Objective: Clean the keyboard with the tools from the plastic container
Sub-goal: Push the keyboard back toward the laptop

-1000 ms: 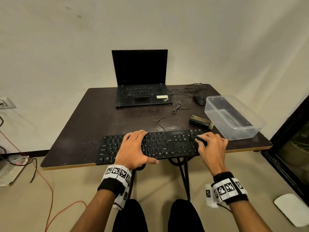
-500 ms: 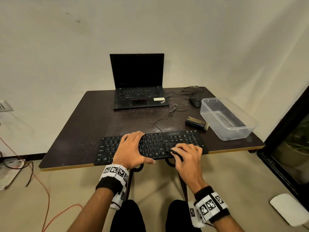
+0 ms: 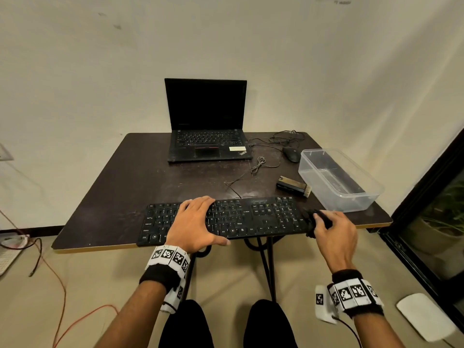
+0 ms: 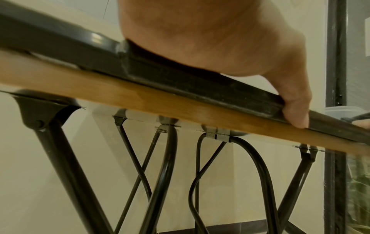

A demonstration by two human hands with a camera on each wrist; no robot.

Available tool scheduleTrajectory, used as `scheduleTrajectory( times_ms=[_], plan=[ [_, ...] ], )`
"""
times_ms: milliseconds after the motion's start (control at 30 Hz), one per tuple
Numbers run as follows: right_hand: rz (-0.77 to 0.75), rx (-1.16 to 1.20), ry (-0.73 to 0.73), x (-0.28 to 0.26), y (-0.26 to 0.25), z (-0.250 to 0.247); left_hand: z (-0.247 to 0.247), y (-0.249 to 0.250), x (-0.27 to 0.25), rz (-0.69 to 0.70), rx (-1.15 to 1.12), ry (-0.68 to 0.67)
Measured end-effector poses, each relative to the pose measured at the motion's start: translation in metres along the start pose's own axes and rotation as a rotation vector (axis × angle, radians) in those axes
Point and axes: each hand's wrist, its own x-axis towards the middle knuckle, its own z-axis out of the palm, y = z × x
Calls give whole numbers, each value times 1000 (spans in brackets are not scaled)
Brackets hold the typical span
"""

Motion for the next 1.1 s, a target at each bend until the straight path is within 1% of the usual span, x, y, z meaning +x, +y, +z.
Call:
scheduleTrajectory(
  times_ms=[167,267,367,433,467,567,633,733,800,833,900,967,1000,1033,1067,1100],
  plan=[
    [139,83,53,25,-25,7,0,0,0,0,3,-1],
    [190,132,62,34,-40,14,-1,1,0,6,6,0],
    [235,133,-16,31,-48,19,-1,1,-1,6,5,3],
    [223,95,-77,18,-49,21,0,1,-1,6,11,10],
    [199,85,-83,9,-50,22,0,1,-1,7,14,10],
    [130,100,-42,-17,-49,18,-1,1,-1,9,19,1],
    [142,101,-41,-26,-49,14,-3,3,-2,27,33,-1],
    [169,82,-109,-30,-49,7,-3,2,-7,65,61,-3],
    [165,86,-154,-30,-50,4,-7,-2,-15,55,88,-11],
    [165,92,-170,-29,-50,2,-10,-7,-21,29,110,-3],
    [173,100,-207,-27,-52,0,-17,-22,-35,-72,131,100],
    [198,106,-240,-24,-54,-1,-27,-39,-50,-268,120,246],
    [214,108,-254,-22,-55,-2,-31,-47,-56,-385,100,286],
    [227,110,-266,-21,-57,-2,-35,-52,-61,-493,64,295],
    [241,111,-280,-20,-59,-2,-37,-56,-64,-572,14,286],
    [255,114,-292,-19,-61,-2,-36,-60,-66,-609,-42,273]
  ],
)
